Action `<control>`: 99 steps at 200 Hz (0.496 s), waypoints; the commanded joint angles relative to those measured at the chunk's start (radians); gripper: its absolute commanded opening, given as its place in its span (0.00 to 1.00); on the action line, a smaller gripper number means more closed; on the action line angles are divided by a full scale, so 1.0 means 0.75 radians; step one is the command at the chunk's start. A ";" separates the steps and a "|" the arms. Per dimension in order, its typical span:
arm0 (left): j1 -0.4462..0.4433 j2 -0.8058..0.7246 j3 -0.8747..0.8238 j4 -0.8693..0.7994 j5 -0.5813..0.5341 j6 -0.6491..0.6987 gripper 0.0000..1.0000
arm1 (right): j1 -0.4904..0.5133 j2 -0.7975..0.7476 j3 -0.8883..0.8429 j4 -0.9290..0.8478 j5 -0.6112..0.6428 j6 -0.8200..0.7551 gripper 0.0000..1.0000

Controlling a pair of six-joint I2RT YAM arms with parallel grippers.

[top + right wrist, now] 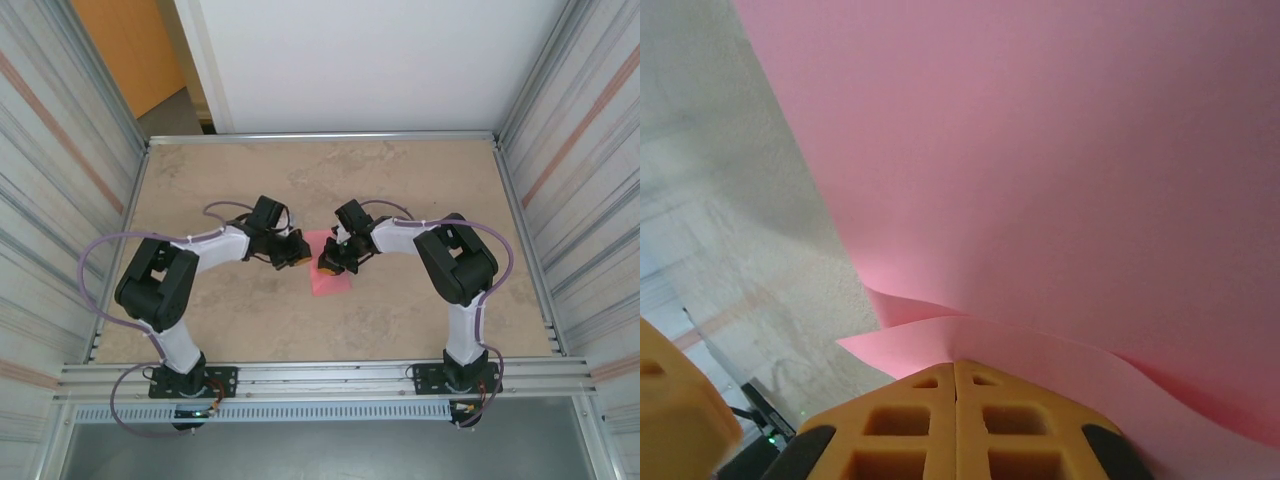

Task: Fold a paper plane with a square sheet of paper (pick it up from the middle)
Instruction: Fold the triangle a second time at the center of the table.

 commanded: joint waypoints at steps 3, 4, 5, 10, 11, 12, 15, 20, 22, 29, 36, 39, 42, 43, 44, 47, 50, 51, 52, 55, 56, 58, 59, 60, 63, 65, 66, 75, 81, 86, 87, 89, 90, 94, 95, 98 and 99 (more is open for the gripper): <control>-0.042 0.024 0.007 -0.007 -0.016 0.013 0.04 | 0.012 0.103 -0.051 -0.161 0.145 -0.011 0.04; -0.043 0.025 0.007 -0.009 -0.018 0.013 0.04 | 0.011 0.103 -0.051 -0.162 0.148 -0.010 0.03; -0.045 0.026 0.007 -0.009 -0.019 0.013 0.04 | 0.011 0.102 -0.052 -0.161 0.149 -0.010 0.03; -0.051 0.032 0.012 -0.017 -0.030 0.016 0.03 | 0.010 0.102 -0.052 -0.163 0.148 -0.011 0.03; -0.053 0.033 0.013 -0.018 -0.033 0.016 0.02 | 0.010 0.103 -0.053 -0.165 0.151 -0.011 0.03; -0.055 0.034 0.014 -0.021 -0.035 0.017 0.02 | 0.010 0.102 -0.052 -0.166 0.151 -0.011 0.02; -0.057 0.038 0.015 -0.025 -0.045 0.019 0.02 | 0.009 0.103 -0.053 -0.166 0.153 -0.008 0.02; -0.063 0.042 0.019 -0.031 -0.057 0.021 0.01 | 0.010 0.103 -0.054 -0.169 0.154 -0.008 0.02; -0.064 0.045 0.021 -0.034 -0.062 0.023 0.01 | 0.009 0.102 -0.054 -0.170 0.154 -0.009 0.02; -0.069 0.052 0.026 -0.041 -0.072 0.028 0.00 | 0.008 0.102 -0.053 -0.170 0.153 -0.006 0.01; -0.073 0.062 0.030 -0.043 -0.078 0.027 0.00 | 0.007 0.100 -0.052 -0.171 0.154 -0.007 0.01; -0.073 0.064 0.031 -0.044 -0.082 0.029 0.00 | 0.006 0.100 -0.054 -0.170 0.154 -0.005 0.01; -0.074 0.069 0.033 -0.043 -0.084 0.029 0.00 | 0.008 0.100 -0.054 -0.170 0.155 -0.004 0.01; -0.075 0.070 0.034 -0.042 -0.085 0.029 0.00 | 0.007 0.100 -0.054 -0.170 0.155 -0.005 0.01; -0.075 0.071 0.033 -0.043 -0.084 0.029 0.00 | 0.006 0.099 -0.054 -0.170 0.155 -0.004 0.01; -0.075 0.074 0.034 -0.044 -0.086 0.029 0.00 | 0.005 0.099 -0.055 -0.169 0.155 -0.005 0.01; -0.076 0.078 0.035 -0.044 -0.087 0.029 0.00 | 0.006 0.099 -0.055 -0.168 0.155 -0.005 0.00; -0.076 0.080 0.035 -0.044 -0.087 0.029 0.00 | 0.005 0.099 -0.056 -0.169 0.155 -0.004 0.00; -0.077 0.081 0.036 -0.044 -0.087 0.029 0.00 | 0.004 0.099 -0.055 -0.170 0.156 -0.004 0.00; -0.076 0.087 0.038 -0.042 -0.091 0.029 0.00 | 0.005 0.099 -0.054 -0.170 0.154 -0.001 0.00; -0.077 0.088 0.038 -0.043 -0.092 0.029 0.00 | 0.005 0.099 -0.055 -0.170 0.154 -0.001 0.00; -0.077 0.091 0.038 -0.044 -0.093 0.029 0.00 | 0.004 0.098 -0.054 -0.168 0.155 -0.001 0.00; -0.078 0.092 0.038 -0.045 -0.094 0.029 0.00 | 0.005 0.096 -0.054 -0.167 0.154 -0.002 0.00; -0.078 0.093 0.040 -0.044 -0.095 0.029 0.00 | 0.005 0.096 -0.054 -0.167 0.154 -0.002 0.00; -0.079 0.098 0.040 -0.045 -0.096 0.030 0.00 | 0.006 0.096 -0.056 -0.165 0.154 -0.001 0.00; -0.079 0.099 0.042 -0.046 -0.096 0.029 0.00 | 0.004 0.095 -0.055 -0.164 0.155 -0.001 0.00; -0.079 0.100 0.041 -0.046 -0.097 0.029 0.00 | 0.005 0.095 -0.055 -0.163 0.154 -0.001 0.00; -0.079 0.113 0.048 -0.048 -0.101 0.031 0.00 | 0.002 0.095 -0.057 -0.160 0.151 0.003 0.00; -0.080 0.118 0.049 -0.051 -0.106 0.030 0.00 | 0.002 0.094 -0.058 -0.155 0.148 0.008 0.00; -0.080 0.121 0.049 -0.049 -0.112 0.031 0.00 | 0.003 0.093 -0.061 -0.149 0.144 0.009 0.00; -0.080 0.122 0.049 -0.051 -0.115 0.030 0.00 | 0.002 0.093 -0.061 -0.150 0.145 0.011 0.00; -0.081 0.123 0.051 -0.051 -0.117 0.029 0.00 | 0.003 0.092 -0.062 -0.147 0.144 0.012 0.00; -0.082 0.123 0.050 -0.051 -0.118 0.030 0.00 | 0.003 0.092 -0.061 -0.145 0.143 0.012 0.00; -0.083 0.127 0.051 -0.051 -0.122 0.033 0.00 | 0.003 0.093 -0.062 -0.142 0.140 0.013 0.00; -0.082 0.128 0.051 -0.050 -0.123 0.033 0.00 | 0.003 0.092 -0.062 -0.141 0.140 0.013 0.00; -0.083 0.130 0.052 -0.051 -0.126 0.036 0.00 | 0.003 0.091 -0.063 -0.139 0.137 0.014 0.00; -0.083 0.130 0.053 -0.053 -0.127 0.036 0.00 | 0.003 0.091 -0.062 -0.138 0.136 0.014 0.00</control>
